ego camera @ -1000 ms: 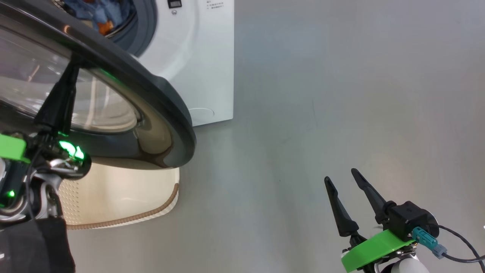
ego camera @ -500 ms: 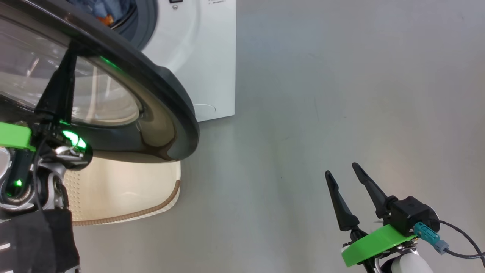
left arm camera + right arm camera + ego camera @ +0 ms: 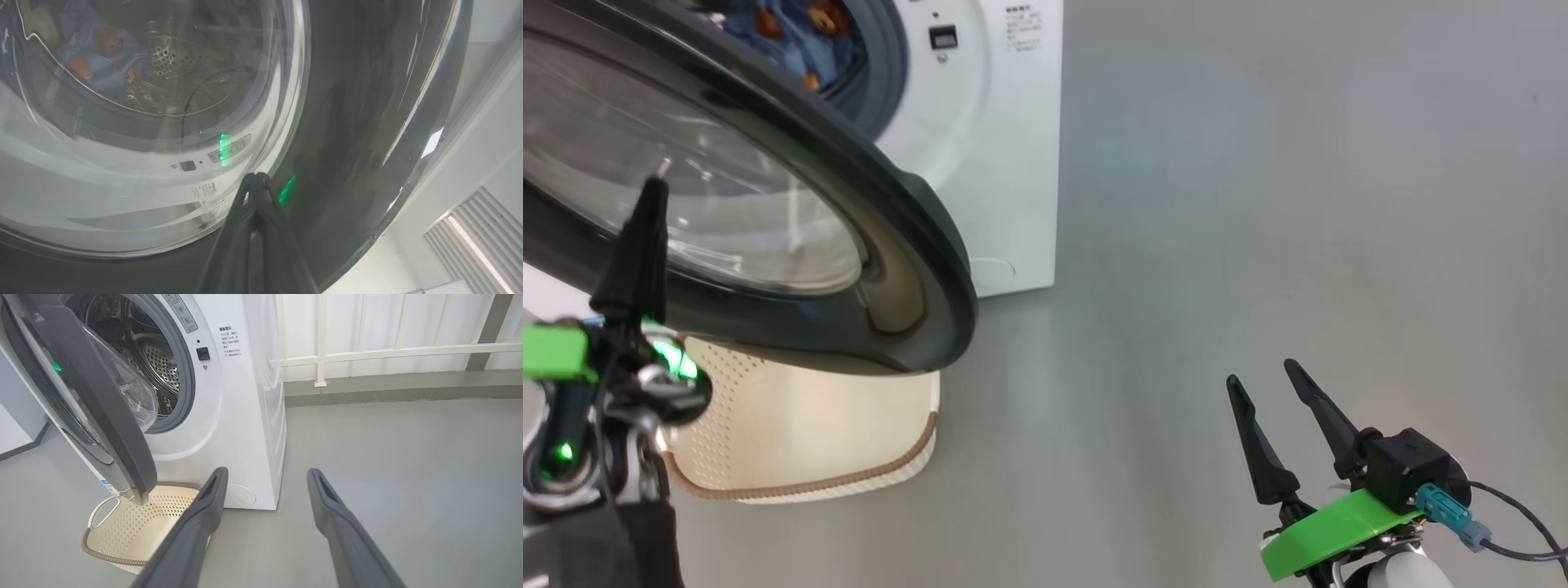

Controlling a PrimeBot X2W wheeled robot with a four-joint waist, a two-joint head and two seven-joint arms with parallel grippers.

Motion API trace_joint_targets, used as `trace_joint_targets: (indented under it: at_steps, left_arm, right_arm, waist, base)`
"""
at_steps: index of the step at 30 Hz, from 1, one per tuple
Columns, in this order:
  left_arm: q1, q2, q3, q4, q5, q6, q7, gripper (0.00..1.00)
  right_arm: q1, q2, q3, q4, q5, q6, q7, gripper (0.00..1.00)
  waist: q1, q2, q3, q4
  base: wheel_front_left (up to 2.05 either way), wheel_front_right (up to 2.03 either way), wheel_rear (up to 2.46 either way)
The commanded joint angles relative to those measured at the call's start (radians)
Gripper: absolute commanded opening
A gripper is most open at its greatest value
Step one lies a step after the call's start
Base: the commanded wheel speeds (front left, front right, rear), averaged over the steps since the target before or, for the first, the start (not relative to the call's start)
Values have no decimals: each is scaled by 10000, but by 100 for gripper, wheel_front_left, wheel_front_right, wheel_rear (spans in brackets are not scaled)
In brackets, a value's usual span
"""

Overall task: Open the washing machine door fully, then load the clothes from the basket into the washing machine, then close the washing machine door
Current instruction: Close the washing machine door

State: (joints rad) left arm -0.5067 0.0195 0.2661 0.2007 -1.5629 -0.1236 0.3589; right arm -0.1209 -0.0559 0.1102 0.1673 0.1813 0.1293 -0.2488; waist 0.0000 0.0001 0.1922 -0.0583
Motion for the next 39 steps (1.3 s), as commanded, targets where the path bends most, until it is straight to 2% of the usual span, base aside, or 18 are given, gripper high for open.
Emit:
trace_joint_targets:
  at_steps: [1,7,12,14,16,18,24,28,31,36,39]
  left_arm:
    - [225,348,282,-286,25,-71,-89,0]
    - [1050,338,314,-657,168,-71,-349,0]
    - [1615,459,131,-1342,894,-71,-873,0]
    - [1899,622,-108,-1735,1448,-71,-1266,35]
    - [2128,764,-334,-2098,1783,-71,-1637,49]
    - [2396,1105,-729,-2409,2436,-71,-2086,69]
    - [3110,2366,-2021,-3020,4279,-71,-3985,100]
    - [3628,3199,-2741,-2804,5736,-71,-5472,100]
    - [3935,3498,-2890,-2480,6909,-71,-6007,100]
    - [4473,3722,-2807,-2215,9081,26,-6190,100]
    - [4778,3596,-2566,-2305,9907,98,-6200,100]
  right_arm:
    - [51,56,164,-209,135,14,-130,100]
    - [233,56,186,-204,192,14,-130,100]
    - [331,57,208,-187,129,14,-130,100]
    - [376,57,217,-191,8,14,-130,100]
    - [403,57,224,-203,0,14,-130,100]
    - [435,57,238,-211,-13,14,-130,100]
    - [529,57,295,-223,-8,14,-130,100]
    - [592,57,314,-236,0,14,-130,100]
    - [662,57,303,-245,0,14,-130,100]
    - [732,57,277,-272,-12,14,-130,100]
    - [738,57,265,-301,-22,14,-130,100]
  waist:
    - [0,-1,-328,194]
    - [0,-1,-691,345]
    - [0,-1,-909,432]
    - [0,-1,-992,480]
    - [0,-1,-1071,507]
    - [0,-1,-1141,536]
    - [0,-1,-1308,553]
    - [0,-1,-1397,534]
    - [0,-1,-1454,522]
    - [0,-1,-1509,495]
    - [0,-1,-1507,500]
  base:
    - [0,0,0]
    - [0,0,0]
    - [0,0,0]
    - [0,0,0]
    - [0,0,0]
    - [0,0,0]
    - [0,0,0]
    - [0,0,0]
    - [0,0,0]
    - [0,0,0]
    - [0,0,0]
